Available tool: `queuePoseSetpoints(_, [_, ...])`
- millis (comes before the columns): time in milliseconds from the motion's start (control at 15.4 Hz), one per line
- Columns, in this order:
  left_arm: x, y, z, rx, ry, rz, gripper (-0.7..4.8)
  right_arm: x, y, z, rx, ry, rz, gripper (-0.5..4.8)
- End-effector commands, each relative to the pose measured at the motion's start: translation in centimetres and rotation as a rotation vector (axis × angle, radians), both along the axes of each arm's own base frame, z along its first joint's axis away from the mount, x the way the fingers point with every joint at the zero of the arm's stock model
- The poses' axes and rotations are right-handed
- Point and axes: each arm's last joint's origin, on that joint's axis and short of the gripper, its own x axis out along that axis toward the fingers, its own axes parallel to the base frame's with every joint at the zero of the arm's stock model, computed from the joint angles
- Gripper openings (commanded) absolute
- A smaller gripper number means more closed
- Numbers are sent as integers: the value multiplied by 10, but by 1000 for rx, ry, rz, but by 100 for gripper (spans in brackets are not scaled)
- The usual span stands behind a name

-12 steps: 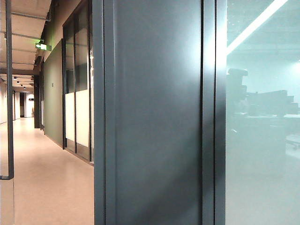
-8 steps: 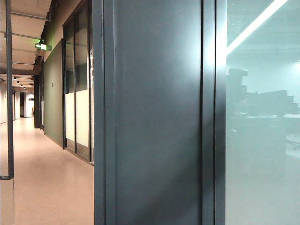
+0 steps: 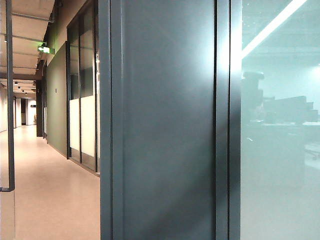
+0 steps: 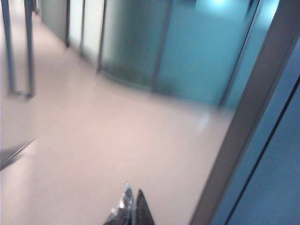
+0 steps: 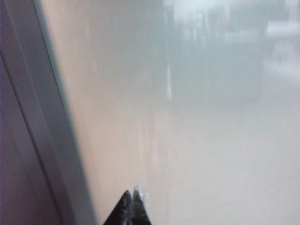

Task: Raise the arm to find the leftmost switch on the wall and turn on the lights.

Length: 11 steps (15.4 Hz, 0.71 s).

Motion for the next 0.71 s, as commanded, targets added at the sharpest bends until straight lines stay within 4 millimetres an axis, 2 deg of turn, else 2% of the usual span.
queuePoseSetpoints(65, [-6, -1, 27, -60, -249, -39, -6, -6, 0, 26, 113, -182, 1, -1])
queuePoseSetpoints(130, [-8, -1, 35, -59, -261, -40, -6, -10, -1, 37, 177, -210, -15, -1])
queuePoseSetpoints(455, [-23, -2, 92, -53, -338, -42, -6, -28, -2, 101, 191, -361, -72, -1])
queuePoseSetpoints(585, [-22, -2, 127, -51, -358, -42, -6, -26, -1, 135, 166, -368, -34, -1])
queuePoseSetpoints(715, [-13, -2, 167, -42, -365, -67, -6, -15, 0, 180, 110, -367, 20, -1])
